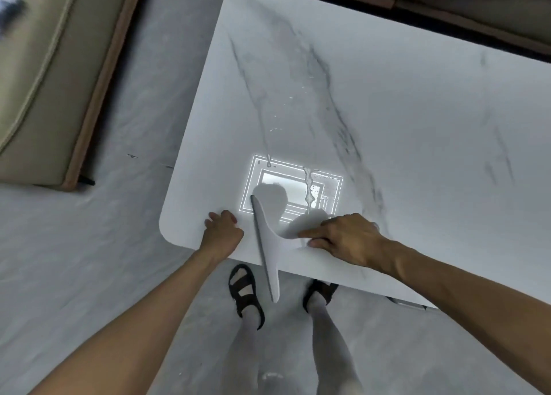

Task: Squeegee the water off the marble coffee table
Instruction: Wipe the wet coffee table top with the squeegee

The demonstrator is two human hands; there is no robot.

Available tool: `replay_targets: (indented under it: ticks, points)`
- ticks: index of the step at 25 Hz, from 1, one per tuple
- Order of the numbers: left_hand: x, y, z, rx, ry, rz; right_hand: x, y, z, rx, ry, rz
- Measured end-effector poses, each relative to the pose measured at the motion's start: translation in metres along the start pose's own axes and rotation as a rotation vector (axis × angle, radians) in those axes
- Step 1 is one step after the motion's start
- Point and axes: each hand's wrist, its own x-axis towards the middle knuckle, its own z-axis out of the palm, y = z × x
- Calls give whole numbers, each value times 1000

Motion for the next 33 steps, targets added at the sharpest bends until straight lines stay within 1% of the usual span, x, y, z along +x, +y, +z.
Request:
replay_targets:
  ticks: [2,3,5,8,10,12,14,15,17,19,22,23,24,27,30,32,33]
  points:
    - [-8,2,11,-49,132,-17,15,-17,21,-37,-68,-106]
    - [-12,7,18,-77,189,-15,18,-14,24,-60,-82,-130]
    - [-24,20,38,-98,239,14,11,14,22,-76,-39,-149]
    - [-36,50,71,-41,262,67,-19,81,2,-122,-15,-104]
    - [-37,68,84,-25,239,55,-39,126,-18,-148,18,-42]
    - [-34,85,93,-41,149,-16,-61,164,-38,-165,51,45]
    - [-31,95,93,-70,69,-96,-80,186,-54,-174,82,110]
    - [-30,96,90,-76,52,-112,-85,189,-57,-174,91,106]
    - [-30,93,83,-83,44,-107,-84,181,-53,-145,104,16]
    - [-30,90,79,-101,1,-100,-68,152,-34,-115,41,-104]
    - [-27,88,80,-87,-27,-105,-35,99,7,-162,-125,-238]
    - [-25,89,80,-66,-21,-116,-30,91,13,-171,-138,-250]
    - [-24,92,78,-35,-24,-118,-29,93,16,-173,-113,-248]
    - [-23,99,73,12,-91,-118,-46,135,3,-167,-28,-160]
    - [-27,105,71,6,-90,-129,-75,189,-27,-154,29,31]
    - [-29,105,69,-2,-97,-112,-92,206,-41,-170,56,155]
    - [-30,103,67,-20,-104,-99,-96,205,-45,-181,90,180]
